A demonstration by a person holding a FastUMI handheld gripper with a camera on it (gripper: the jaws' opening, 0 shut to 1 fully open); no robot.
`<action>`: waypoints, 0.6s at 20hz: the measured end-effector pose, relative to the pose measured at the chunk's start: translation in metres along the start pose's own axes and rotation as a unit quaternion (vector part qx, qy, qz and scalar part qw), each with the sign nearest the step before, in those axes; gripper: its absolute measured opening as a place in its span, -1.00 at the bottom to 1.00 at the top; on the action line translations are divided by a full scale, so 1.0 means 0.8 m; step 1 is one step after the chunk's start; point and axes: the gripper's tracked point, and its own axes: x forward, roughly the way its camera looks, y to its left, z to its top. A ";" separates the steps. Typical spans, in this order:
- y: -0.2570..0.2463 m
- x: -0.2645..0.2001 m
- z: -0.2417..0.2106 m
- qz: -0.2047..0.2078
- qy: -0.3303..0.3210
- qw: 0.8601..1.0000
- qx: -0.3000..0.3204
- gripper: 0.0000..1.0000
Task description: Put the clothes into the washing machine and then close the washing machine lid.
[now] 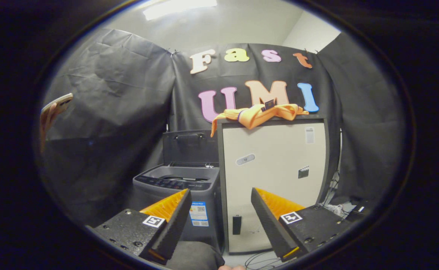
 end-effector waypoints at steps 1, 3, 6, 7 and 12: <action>-0.006 0.009 0.005 -0.007 0.004 1.000 -0.005 0.93; -0.011 0.025 0.018 -0.014 0.005 1.000 -0.007 0.93; -0.019 0.049 0.041 -0.022 0.000 1.000 -0.018 0.93; -0.022 0.057 0.046 -0.025 0.003 0.999 -0.023 0.92; -0.032 0.097 0.080 -0.033 0.005 0.998 -0.045 0.94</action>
